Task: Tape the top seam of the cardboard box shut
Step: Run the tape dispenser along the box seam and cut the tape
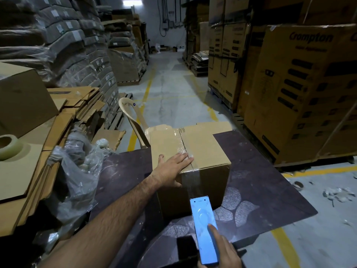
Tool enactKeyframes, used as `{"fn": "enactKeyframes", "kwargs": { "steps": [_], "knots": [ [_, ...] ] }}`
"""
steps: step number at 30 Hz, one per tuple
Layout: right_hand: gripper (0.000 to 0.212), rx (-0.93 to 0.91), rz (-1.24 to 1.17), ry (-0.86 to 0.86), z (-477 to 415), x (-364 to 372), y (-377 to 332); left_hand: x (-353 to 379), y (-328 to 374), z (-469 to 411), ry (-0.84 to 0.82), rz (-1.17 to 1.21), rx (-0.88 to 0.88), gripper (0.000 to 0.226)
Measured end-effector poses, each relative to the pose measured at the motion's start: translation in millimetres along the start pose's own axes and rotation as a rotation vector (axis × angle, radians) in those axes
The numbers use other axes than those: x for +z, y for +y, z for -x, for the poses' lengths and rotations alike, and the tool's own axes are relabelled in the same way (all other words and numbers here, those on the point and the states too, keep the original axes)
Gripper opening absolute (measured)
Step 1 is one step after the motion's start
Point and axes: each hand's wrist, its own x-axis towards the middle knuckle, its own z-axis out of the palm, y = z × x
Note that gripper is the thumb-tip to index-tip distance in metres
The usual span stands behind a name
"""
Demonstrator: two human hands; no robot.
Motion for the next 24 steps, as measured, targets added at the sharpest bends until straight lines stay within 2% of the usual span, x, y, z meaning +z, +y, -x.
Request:
{"fn": "enactKeyframes", "kwargs": {
  "steps": [2, 5, 11, 15, 18, 20, 24],
  "knots": [
    [0.061, -0.052, 0.126, -0.125, 2, 4, 6, 0, 0, 0, 0.005, -0.001, 0.000, 0.103],
    [0.072, -0.094, 0.200, -0.208, -7, -3, -1, -1, 1, 0, -0.001, -0.003, 0.001, 0.103],
    [0.076, -0.082, 0.295, -0.328, -23, -5, -9, -1, 1, 1, -0.008, -0.006, -0.001, 0.103],
    [0.082, -0.071, 0.393, -0.315, -32, -4, -25, -1, 2, 1, -0.011, -0.013, -0.006, 0.104],
    [0.077, 0.046, 0.338, -0.324, -39, -9, -38, 0, 2, 0, -0.013, -0.022, -0.010, 0.104],
    [0.077, 0.071, 0.229, -0.284, -39, -5, -34, 0, 2, 0, -0.016, -0.028, -0.009, 0.104],
    [0.074, 0.106, 0.172, -0.284, -48, -4, -34, -1, 2, 0, -0.018, -0.024, -0.008, 0.104]
  ]
}}
